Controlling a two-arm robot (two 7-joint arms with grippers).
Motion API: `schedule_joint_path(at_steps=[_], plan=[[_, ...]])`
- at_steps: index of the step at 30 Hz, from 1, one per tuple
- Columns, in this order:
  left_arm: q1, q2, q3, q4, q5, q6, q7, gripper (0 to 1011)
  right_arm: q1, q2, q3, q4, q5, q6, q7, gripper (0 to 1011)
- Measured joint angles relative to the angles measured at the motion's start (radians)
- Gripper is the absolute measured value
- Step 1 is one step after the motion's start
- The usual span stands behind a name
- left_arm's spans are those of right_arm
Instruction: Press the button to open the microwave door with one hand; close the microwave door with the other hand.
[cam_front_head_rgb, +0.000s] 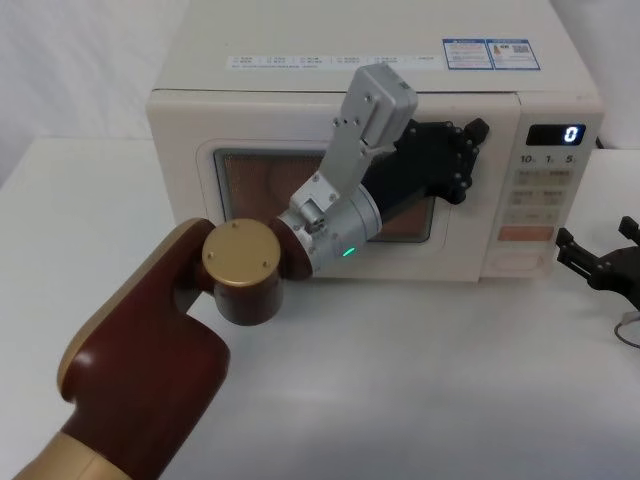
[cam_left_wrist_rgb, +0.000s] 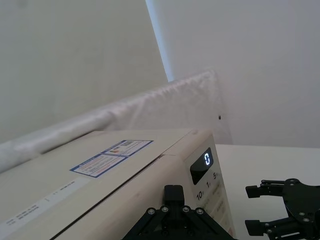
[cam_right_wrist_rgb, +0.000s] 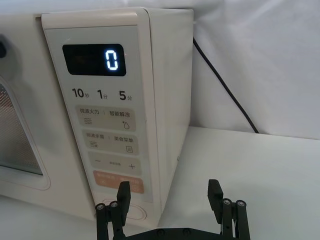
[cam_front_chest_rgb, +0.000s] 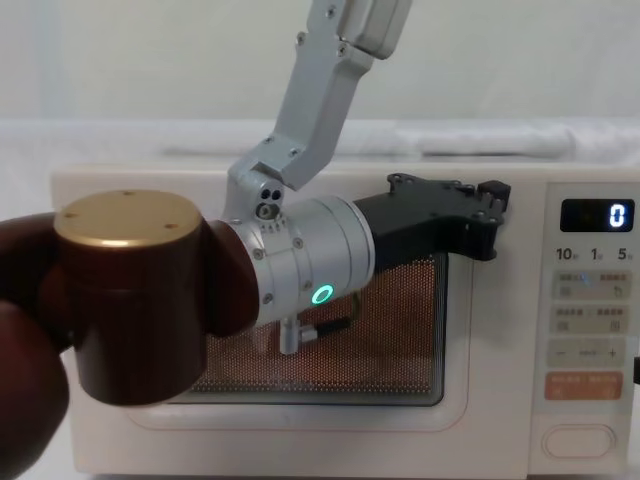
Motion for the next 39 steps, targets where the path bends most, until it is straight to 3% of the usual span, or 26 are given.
schedule_joint_path(at_steps=[14,19,28,39], plan=[[-0.006,-0.022,-0.01,0.027,0.005,0.013,0.001,0,0.0,0.0,0.0,0.0,0.0,0.0,0.0,1002],[0.008,-0.022,-0.021,0.0,-0.018,0.01,-0.011,0,0.0,0.0,0.0,0.0,0.0,0.0,0.0,1002],[0.09,0.021,-0.031,-0.14,-0.059,0.016,-0.021,0,0.0,0.0,0.0,0.0,0.0,0.0,0.0,1002],[0.248,0.079,-0.082,-0.307,-0.045,0.001,0.081,0,0.0,0.0,0.0,0.0,0.0,0.0,0.0,1002]])
